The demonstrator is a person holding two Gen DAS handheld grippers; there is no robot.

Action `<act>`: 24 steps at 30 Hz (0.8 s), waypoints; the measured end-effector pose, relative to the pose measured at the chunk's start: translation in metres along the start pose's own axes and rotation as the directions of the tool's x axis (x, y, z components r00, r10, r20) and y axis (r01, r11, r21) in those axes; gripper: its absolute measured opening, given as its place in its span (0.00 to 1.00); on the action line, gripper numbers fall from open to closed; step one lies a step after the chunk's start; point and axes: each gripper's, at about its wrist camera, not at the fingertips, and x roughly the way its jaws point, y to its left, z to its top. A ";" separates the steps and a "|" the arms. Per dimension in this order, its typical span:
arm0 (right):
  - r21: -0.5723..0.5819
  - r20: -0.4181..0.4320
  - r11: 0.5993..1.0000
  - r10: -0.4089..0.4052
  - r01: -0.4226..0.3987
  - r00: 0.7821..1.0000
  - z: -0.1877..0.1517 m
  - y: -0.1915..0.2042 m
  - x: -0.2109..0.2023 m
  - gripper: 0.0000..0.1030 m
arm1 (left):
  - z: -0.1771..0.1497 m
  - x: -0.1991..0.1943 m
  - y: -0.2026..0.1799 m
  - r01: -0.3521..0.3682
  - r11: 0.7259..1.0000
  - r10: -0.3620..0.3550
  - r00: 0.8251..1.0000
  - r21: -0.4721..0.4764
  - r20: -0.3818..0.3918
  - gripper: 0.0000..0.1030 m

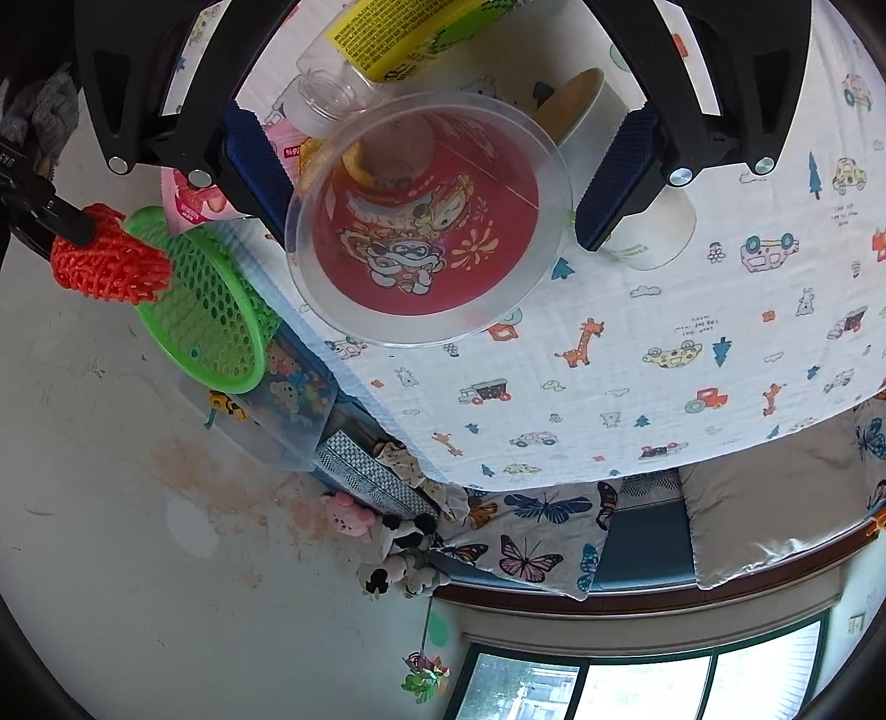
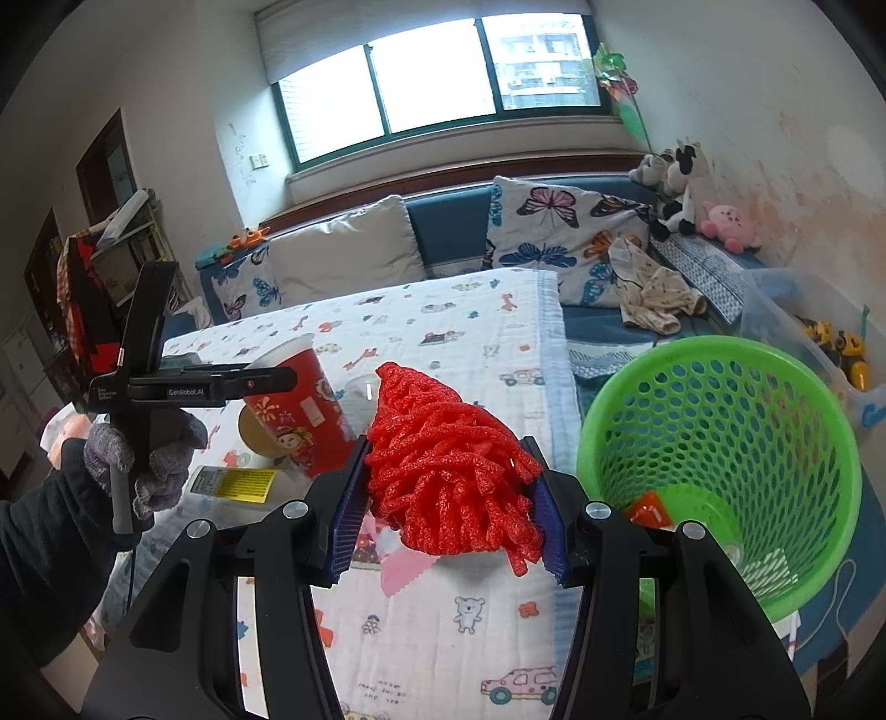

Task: Collect trash
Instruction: 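Lift the mesh net toward the basket with right gripper while left grasps red cup, then release the mesh net into the basket with the right gripper while the left gripper drops the red cup in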

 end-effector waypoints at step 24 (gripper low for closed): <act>0.082 0.018 0.994 -0.074 0.072 0.997 -0.005 -0.031 -0.012 0.51 | -0.021 -0.039 -0.052 -0.082 0.987 0.062 0.988 0.140 0.142 0.80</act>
